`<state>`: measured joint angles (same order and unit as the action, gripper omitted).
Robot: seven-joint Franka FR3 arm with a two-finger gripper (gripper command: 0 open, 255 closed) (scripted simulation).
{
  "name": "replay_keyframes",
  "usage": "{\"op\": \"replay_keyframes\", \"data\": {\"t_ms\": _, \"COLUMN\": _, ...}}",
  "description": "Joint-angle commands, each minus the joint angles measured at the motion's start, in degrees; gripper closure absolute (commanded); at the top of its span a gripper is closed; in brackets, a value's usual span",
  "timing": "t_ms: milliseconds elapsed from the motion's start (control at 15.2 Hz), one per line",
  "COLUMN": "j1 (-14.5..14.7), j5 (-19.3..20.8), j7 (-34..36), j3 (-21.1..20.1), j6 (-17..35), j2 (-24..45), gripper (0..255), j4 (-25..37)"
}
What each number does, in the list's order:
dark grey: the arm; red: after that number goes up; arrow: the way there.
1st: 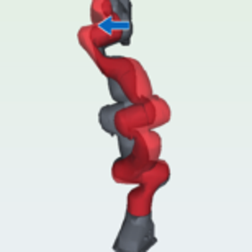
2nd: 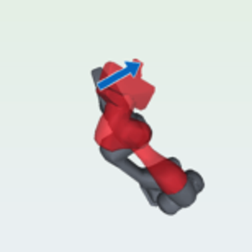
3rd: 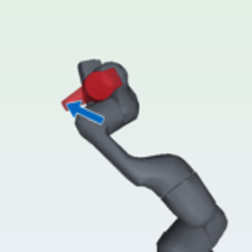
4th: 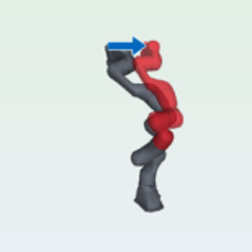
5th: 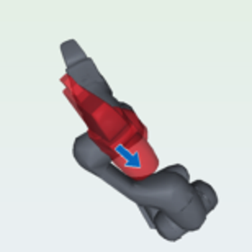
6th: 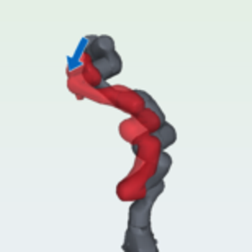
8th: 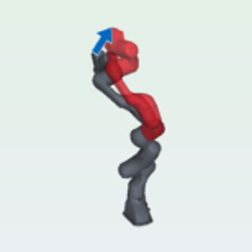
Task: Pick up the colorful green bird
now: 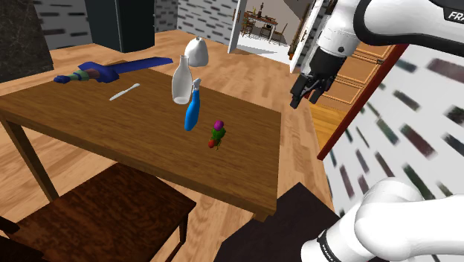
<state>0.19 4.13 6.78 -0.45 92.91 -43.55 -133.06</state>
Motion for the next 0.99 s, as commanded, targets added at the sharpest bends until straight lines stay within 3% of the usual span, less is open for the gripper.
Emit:
{"op": "replay_keyframes", "data": {"t_ms": 0, "j1": 0.0, "j5": 0.0, "j7": 0.0, "j3": 0.0, "j6": 0.0, "j2": 0.0, "gripper": 0, "j4": 0.0}}
{"op": "replay_keyframes", "data": {"t_ms": 462, "j1": 2.3, "j5": -0.7, "j7": -2.0, "j3": -0.5, "j6": 15.9, "j2": 8.1, "gripper": 0, "j4": -4.3}}
{"op": "replay_keyframes", "data": {"t_ms": 924, "j1": 4.5, "j5": -1.1, "j7": -4.1, "j3": -1.4, "j6": 30.9, "j2": 19.4, "gripper": 0, "j4": -4.6}}
